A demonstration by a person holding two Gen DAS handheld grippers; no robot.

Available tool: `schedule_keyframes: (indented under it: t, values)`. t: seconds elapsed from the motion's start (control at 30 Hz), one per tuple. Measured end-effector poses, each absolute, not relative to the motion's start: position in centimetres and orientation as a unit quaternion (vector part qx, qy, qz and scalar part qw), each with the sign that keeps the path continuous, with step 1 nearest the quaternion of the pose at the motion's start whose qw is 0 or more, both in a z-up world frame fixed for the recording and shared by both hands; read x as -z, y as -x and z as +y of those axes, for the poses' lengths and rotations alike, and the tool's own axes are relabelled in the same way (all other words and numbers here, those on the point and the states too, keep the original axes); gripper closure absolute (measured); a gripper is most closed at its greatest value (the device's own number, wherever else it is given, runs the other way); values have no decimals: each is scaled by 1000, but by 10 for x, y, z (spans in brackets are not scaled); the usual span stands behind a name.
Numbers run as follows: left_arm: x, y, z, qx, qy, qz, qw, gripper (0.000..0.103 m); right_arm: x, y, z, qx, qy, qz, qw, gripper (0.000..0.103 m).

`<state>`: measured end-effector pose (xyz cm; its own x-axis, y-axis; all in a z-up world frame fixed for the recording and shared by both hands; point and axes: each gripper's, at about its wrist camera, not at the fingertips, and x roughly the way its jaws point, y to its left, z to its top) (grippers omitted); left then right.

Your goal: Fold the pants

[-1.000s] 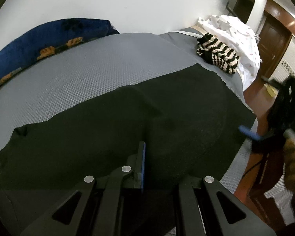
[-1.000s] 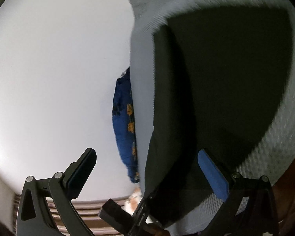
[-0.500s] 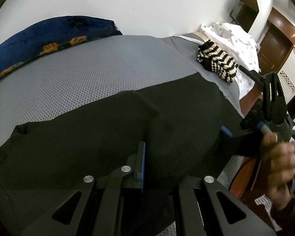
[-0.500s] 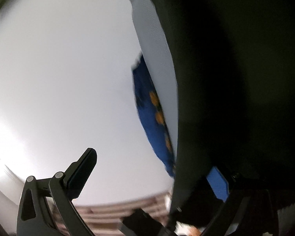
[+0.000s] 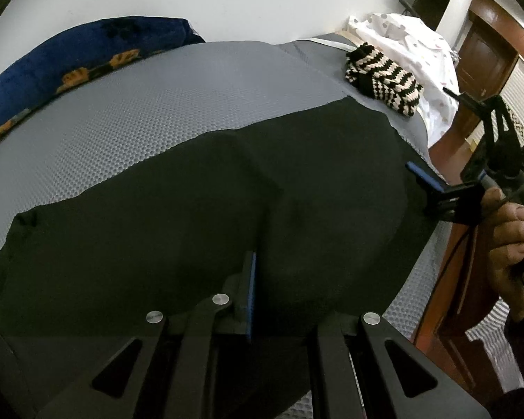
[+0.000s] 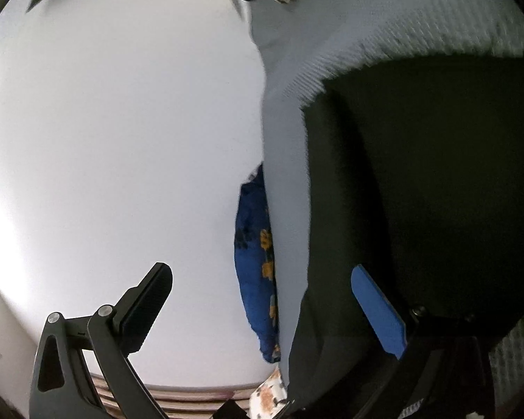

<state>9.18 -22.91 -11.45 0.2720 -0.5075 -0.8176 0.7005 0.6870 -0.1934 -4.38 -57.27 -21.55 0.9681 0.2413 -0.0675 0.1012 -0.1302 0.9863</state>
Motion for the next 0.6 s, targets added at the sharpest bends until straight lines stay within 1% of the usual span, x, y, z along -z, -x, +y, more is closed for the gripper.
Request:
schedule_keyframes:
  t: [0.1, 0.2, 0.23, 0.37, 0.47, 0.57, 0.6]
  values:
    - [110, -93, -228, 382, -98, 465, 792, 96, 213, 65, -557, -56, -753, 126, 644, 3]
    - [110, -97, -228, 384, -92, 473, 788, 96, 220, 80, -525, -86, -784, 151, 596, 2]
    - [109, -100, -226, 385, -84, 476, 786, 96, 220, 77, -512, -86, -786, 163, 590, 0]
    - [107, -101, -224, 385, -77, 478, 786, 96, 228, 42, -477, -111, -783, 209, 575, 0]
    - [103, -100, -224, 386, -81, 472, 789, 96, 227, 27, -474, -103, -789, 183, 578, 0]
    - [103, -101, -222, 387, -80, 470, 789, 96, 219, 24, -493, -99, -791, 119, 593, 0]
    - [103, -101, -221, 388, -79, 471, 788, 96, 216, 26, -499, -94, -785, 107, 603, 3]
